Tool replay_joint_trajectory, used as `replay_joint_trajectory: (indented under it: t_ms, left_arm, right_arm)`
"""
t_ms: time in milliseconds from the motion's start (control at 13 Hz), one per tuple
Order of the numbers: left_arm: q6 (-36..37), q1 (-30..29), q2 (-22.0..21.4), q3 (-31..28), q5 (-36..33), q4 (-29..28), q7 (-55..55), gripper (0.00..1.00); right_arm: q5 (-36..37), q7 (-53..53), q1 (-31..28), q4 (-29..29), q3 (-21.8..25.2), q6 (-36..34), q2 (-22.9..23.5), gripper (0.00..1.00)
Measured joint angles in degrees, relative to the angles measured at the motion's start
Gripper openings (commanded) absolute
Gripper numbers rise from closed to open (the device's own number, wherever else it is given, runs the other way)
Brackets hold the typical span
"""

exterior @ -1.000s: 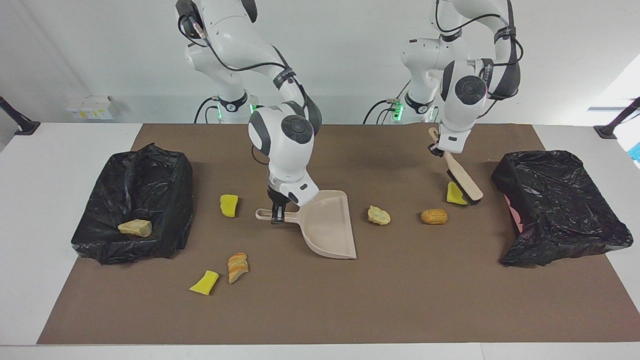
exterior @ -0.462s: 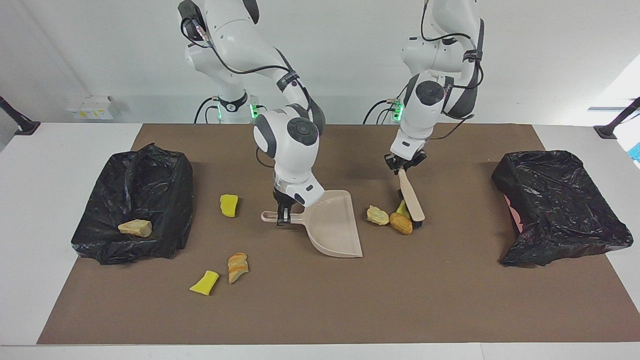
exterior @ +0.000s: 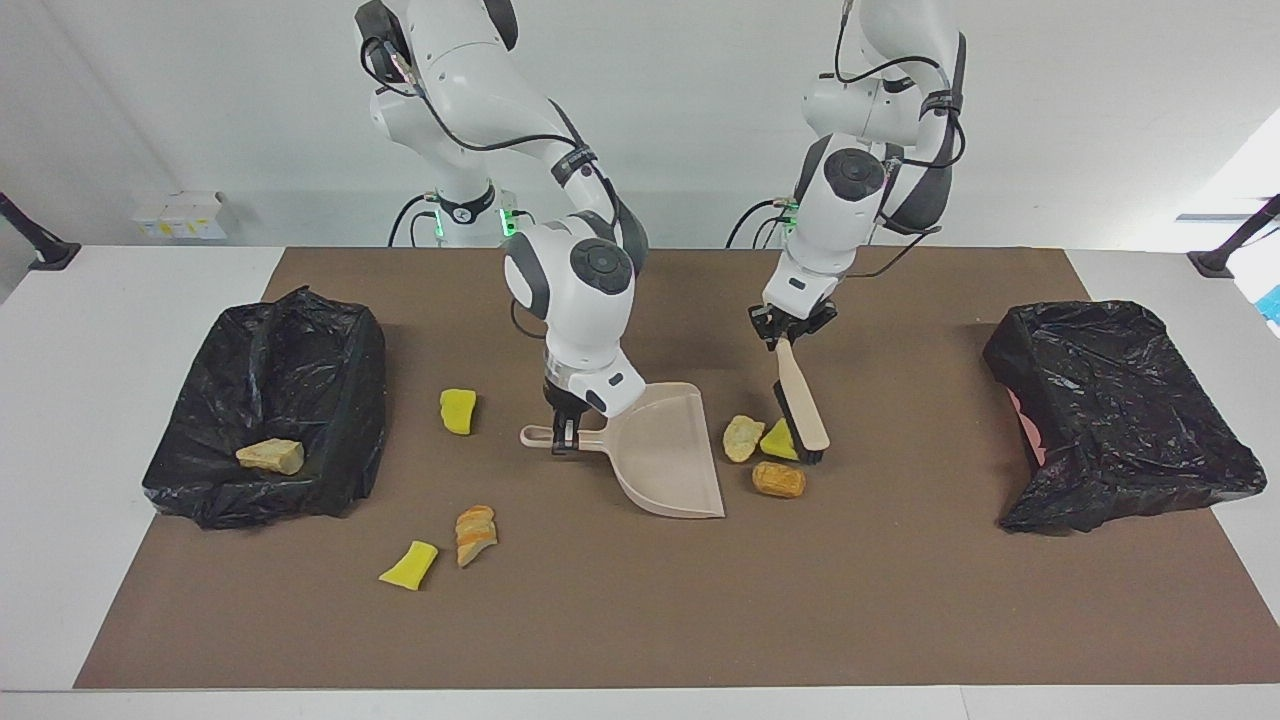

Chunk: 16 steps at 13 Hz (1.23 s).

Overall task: Sweep and dump trash in bin
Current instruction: 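Sweep the brush with the left gripper toward the dustpan held by right, then brush the sponge and bread pieces into the dustpan with the left gripper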

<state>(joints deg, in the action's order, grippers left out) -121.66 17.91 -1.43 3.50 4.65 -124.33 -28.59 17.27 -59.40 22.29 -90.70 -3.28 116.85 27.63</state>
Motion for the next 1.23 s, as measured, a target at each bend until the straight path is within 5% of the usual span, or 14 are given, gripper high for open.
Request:
replay_joint_trajectory:
  t_ms: [462, 1231]
  left_arm:
    - [-1.72, -3.01, 4.7, 0.65, 0.07, -0.12, 6.68, 0.0]
    - [-9.63, 16.61, 7.3, 1.91, 5.86, 0.48, 5.11, 0.0]
  right_arm:
    - [0.0, 0.0, -0.02, -0.04, 0.0, 0.05, 0.0, 0.0]
    - [-0.01, 0.0, -0.29, -0.09, 0.01, 0.22, 0.03, 0.0]
